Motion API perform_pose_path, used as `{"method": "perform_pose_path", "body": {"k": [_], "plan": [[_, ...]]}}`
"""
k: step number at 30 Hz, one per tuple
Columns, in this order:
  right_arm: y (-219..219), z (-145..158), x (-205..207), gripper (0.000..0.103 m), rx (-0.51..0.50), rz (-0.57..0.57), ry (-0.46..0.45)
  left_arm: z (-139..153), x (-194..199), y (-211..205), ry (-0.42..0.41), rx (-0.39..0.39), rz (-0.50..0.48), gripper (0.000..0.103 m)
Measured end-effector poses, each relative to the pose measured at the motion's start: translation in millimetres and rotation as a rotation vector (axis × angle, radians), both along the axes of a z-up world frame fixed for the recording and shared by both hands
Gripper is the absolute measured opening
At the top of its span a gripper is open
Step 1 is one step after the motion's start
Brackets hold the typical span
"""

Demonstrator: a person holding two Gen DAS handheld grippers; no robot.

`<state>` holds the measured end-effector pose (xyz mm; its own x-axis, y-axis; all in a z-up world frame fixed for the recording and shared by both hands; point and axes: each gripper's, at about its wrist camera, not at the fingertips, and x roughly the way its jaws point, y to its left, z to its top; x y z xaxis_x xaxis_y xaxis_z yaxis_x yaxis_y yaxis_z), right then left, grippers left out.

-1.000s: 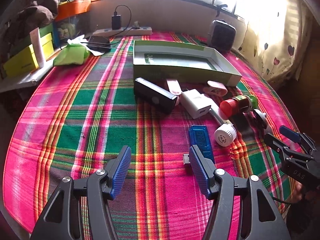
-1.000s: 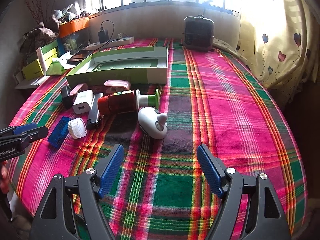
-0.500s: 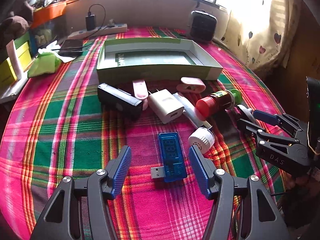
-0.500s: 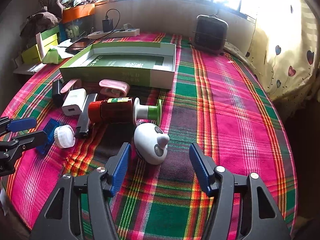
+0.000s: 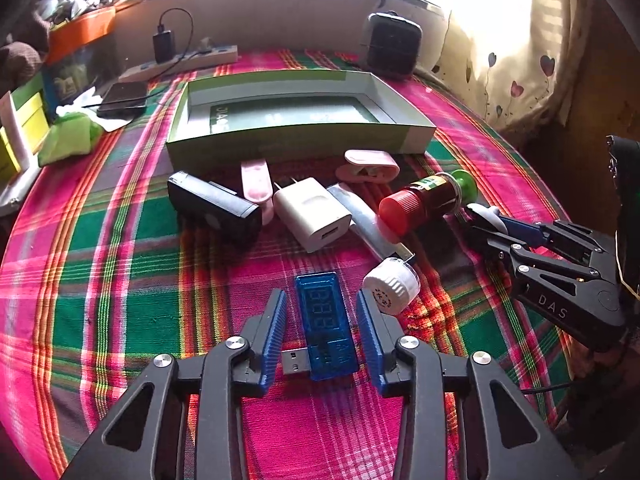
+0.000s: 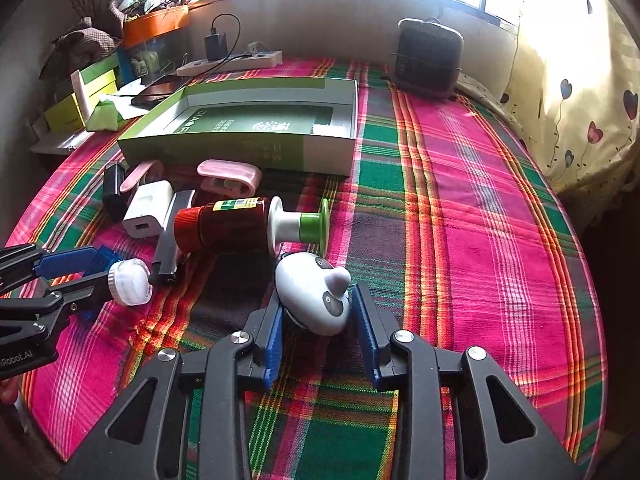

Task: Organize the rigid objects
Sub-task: 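Grasp the blue USB tester with the left tool while the right tool grasps the white mouse-shaped toy, then carry the USB tester with the left tool while the right tool carries the toy into the green box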

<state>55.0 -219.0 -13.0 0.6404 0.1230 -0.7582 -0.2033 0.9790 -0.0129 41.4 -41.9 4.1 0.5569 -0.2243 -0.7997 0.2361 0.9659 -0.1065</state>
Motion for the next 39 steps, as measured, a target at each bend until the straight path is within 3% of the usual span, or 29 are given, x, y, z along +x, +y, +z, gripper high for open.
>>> {"method": "perform_pose_path", "body": {"k": [6, 25, 39], "plan": [[-0.8, 0.1, -0.4, 0.026, 0.005, 0.0, -0.001, -0.3, -0.2, 3.4, 0.002, -0.016, 0.006, 0.022], [-5.1, 9.8, -8.6, 0.025, 0.03, -0.014, -0.032, 11.2, 3.1, 18.8, -0.025, -0.03, 0.035, 0.021], [-2.6, 37.1, -3.8, 0.025, 0.033, -0.004, -0.086, 43.6, 26.2, 39.7, -0.088, -0.05, 0.058, 0.021]]}}
